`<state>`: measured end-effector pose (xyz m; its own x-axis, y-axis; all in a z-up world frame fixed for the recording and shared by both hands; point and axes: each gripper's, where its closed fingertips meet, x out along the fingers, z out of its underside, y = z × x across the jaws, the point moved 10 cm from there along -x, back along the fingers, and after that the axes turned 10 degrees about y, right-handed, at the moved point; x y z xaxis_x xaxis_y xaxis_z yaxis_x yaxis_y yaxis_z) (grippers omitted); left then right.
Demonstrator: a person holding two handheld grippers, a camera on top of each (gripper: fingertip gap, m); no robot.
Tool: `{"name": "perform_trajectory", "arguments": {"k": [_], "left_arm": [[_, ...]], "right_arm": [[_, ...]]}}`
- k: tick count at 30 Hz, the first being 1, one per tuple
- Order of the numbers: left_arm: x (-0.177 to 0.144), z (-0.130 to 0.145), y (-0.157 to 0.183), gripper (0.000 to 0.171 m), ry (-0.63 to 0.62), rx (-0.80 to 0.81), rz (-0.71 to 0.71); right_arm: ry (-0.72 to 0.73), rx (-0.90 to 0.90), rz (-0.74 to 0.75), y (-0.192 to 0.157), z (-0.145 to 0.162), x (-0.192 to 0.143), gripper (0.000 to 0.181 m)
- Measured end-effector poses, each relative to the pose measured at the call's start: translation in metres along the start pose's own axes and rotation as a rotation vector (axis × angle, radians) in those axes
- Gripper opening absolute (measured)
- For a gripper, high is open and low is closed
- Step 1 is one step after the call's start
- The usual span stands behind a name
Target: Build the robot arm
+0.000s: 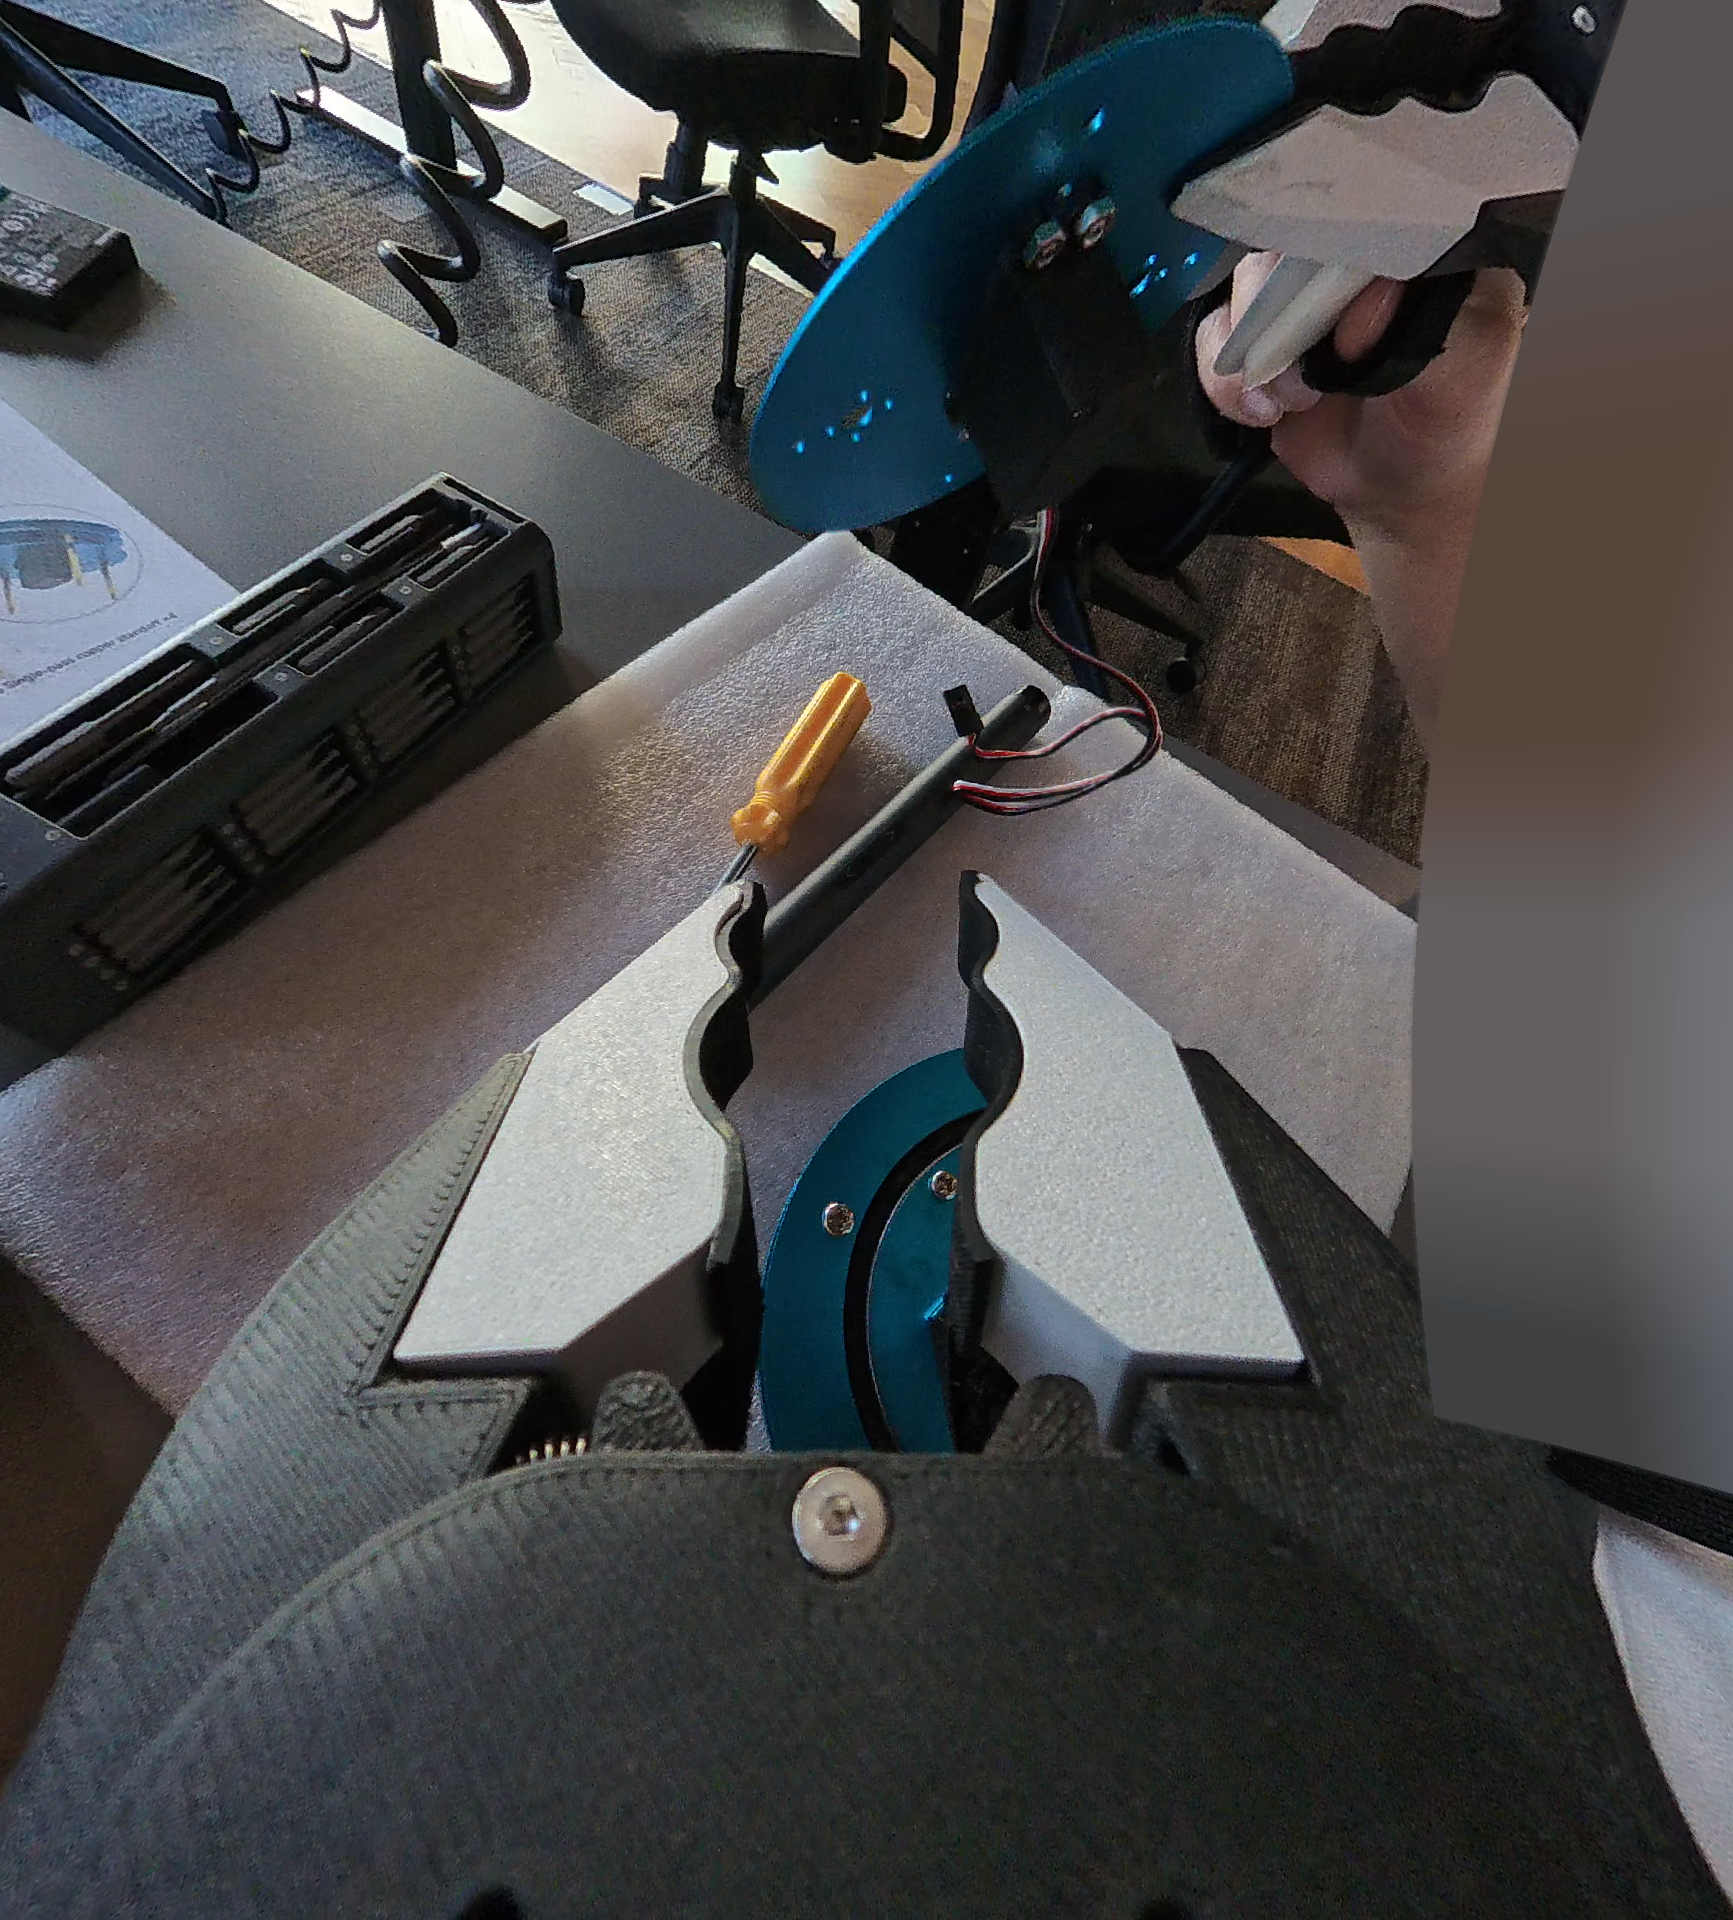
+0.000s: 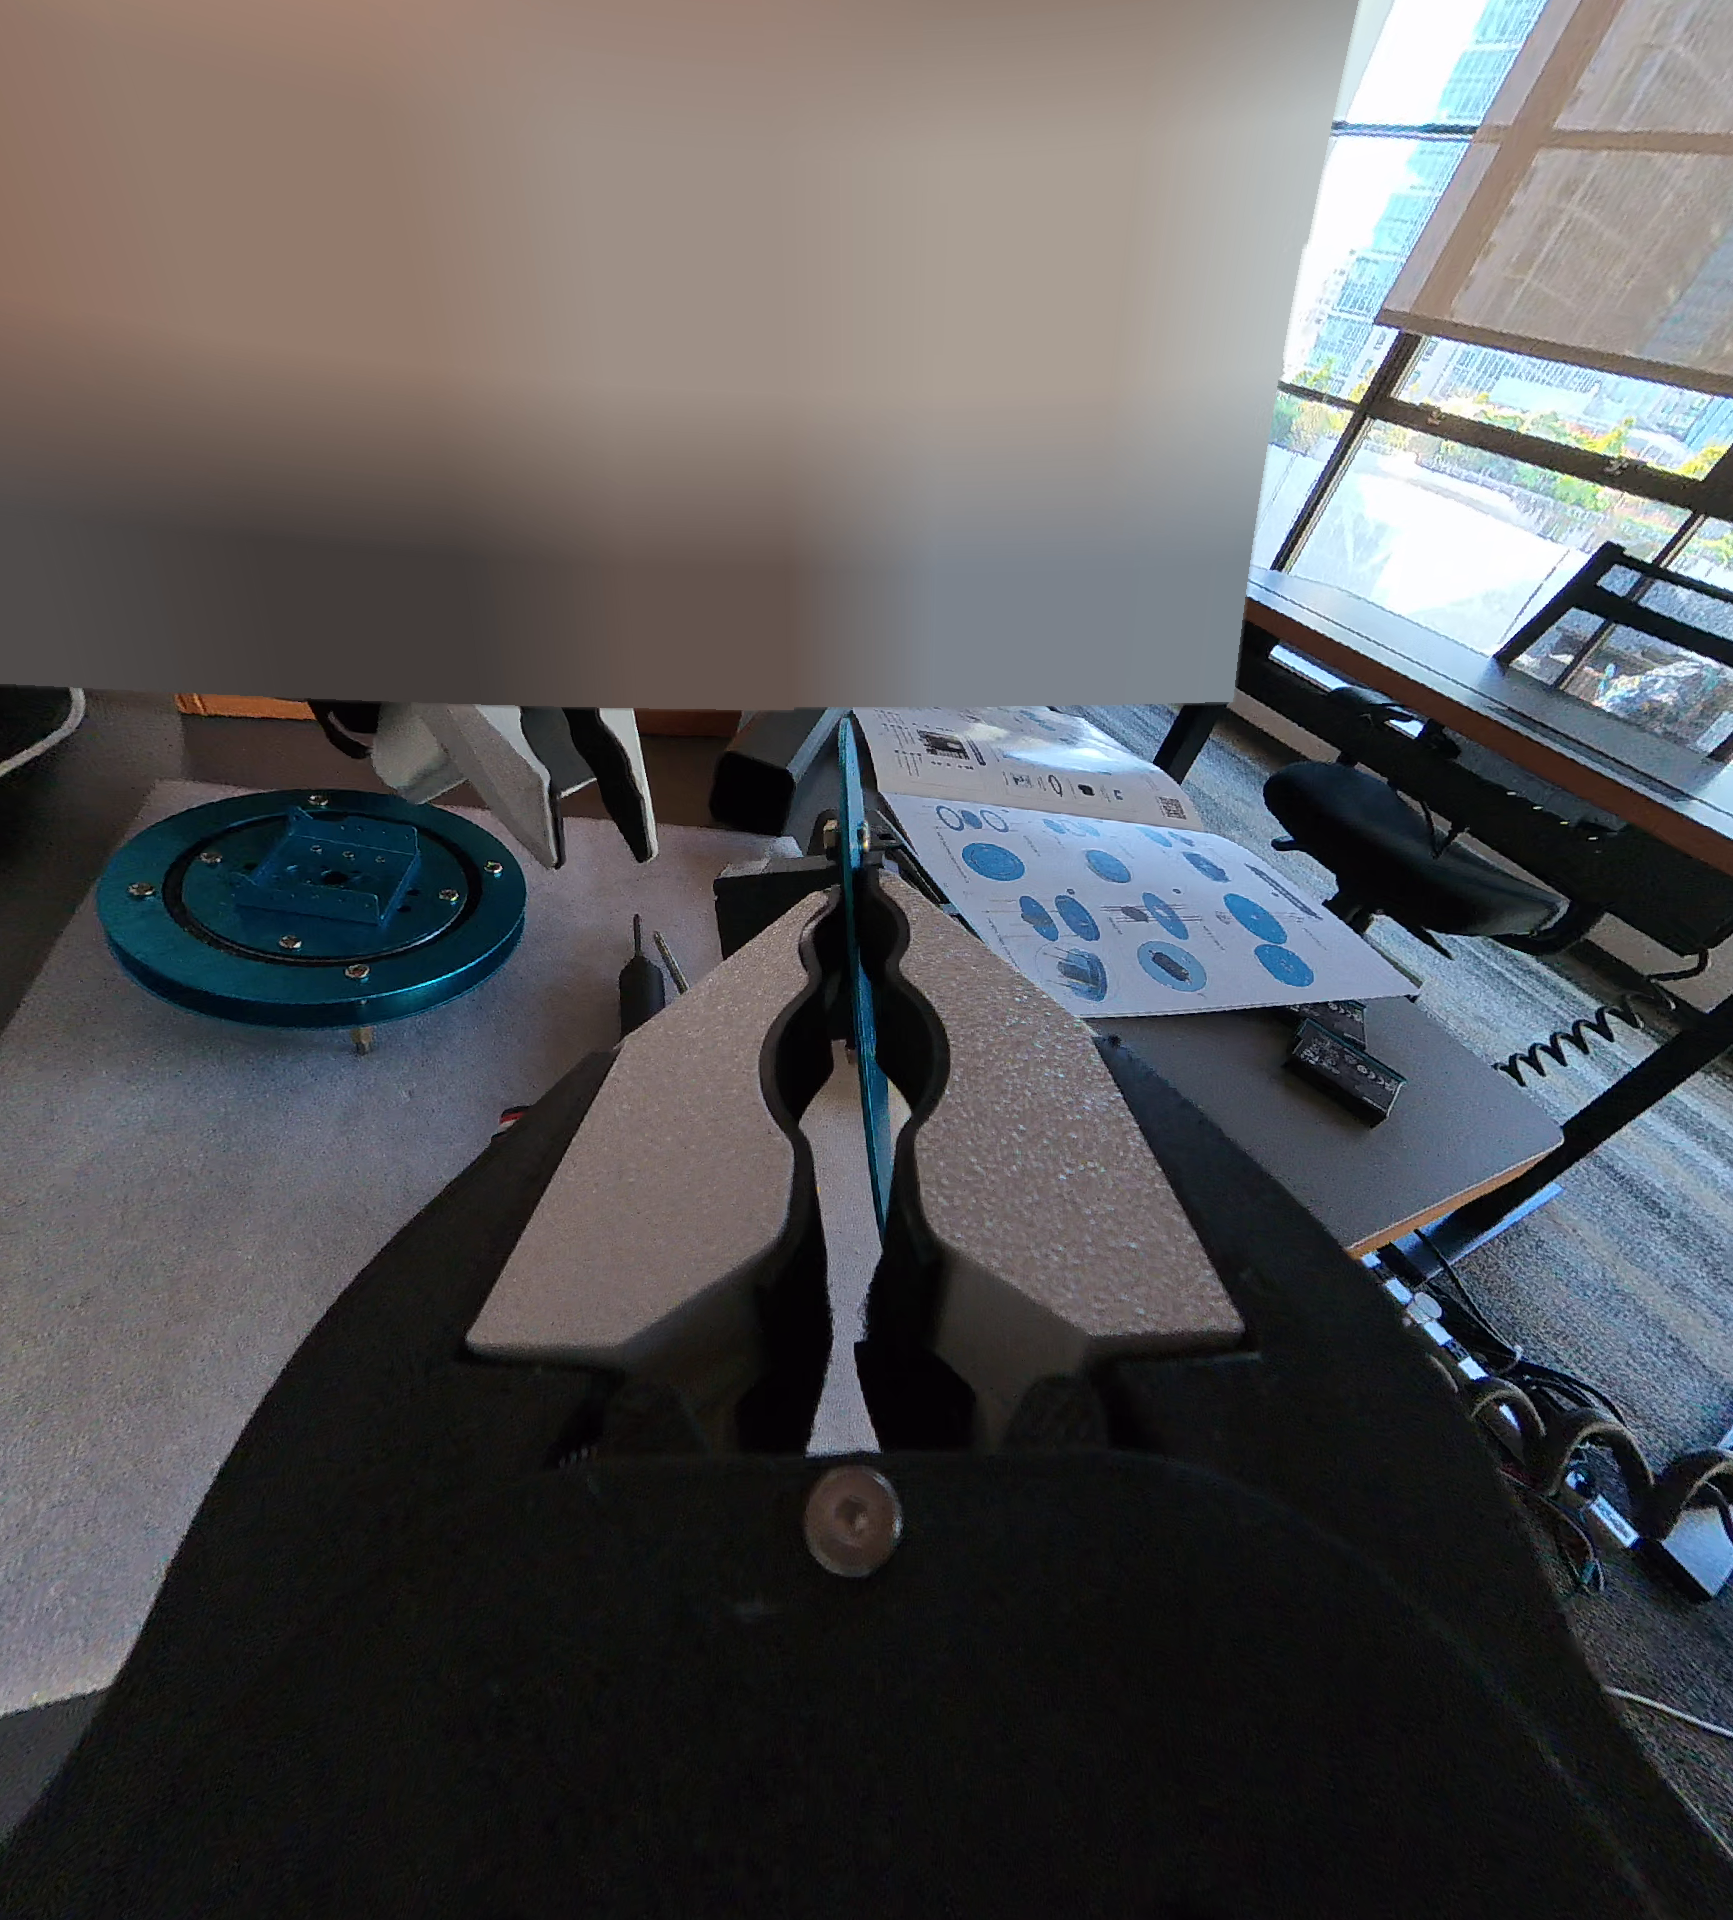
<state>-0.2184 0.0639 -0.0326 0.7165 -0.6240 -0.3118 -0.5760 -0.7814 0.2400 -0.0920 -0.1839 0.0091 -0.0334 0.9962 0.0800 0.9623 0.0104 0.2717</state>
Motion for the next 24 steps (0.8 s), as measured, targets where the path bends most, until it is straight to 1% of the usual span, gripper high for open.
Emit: {"name": "perform_trajectory", "arguments": {"k": [14,21,24], "left_arm": [[-0.001,0.000,0.000,0.035,-0.009,0.022,-0.020],[-0.005,-0.005,0.003,0.034,0.022,0.036,-0.032],[-0.011,-0.011,0.006,0.034,0.037,0.072,-0.065]], "right_arm": [[0.011,0.019,-0.029,-0.006,0.000,0.000,0.000],[0.017,0.027,-0.030,-0.013,-0.005,-0.002,0.000],[0.020,0.021,-0.026,-0.019,-0.008,-0.004,0.000]]}}
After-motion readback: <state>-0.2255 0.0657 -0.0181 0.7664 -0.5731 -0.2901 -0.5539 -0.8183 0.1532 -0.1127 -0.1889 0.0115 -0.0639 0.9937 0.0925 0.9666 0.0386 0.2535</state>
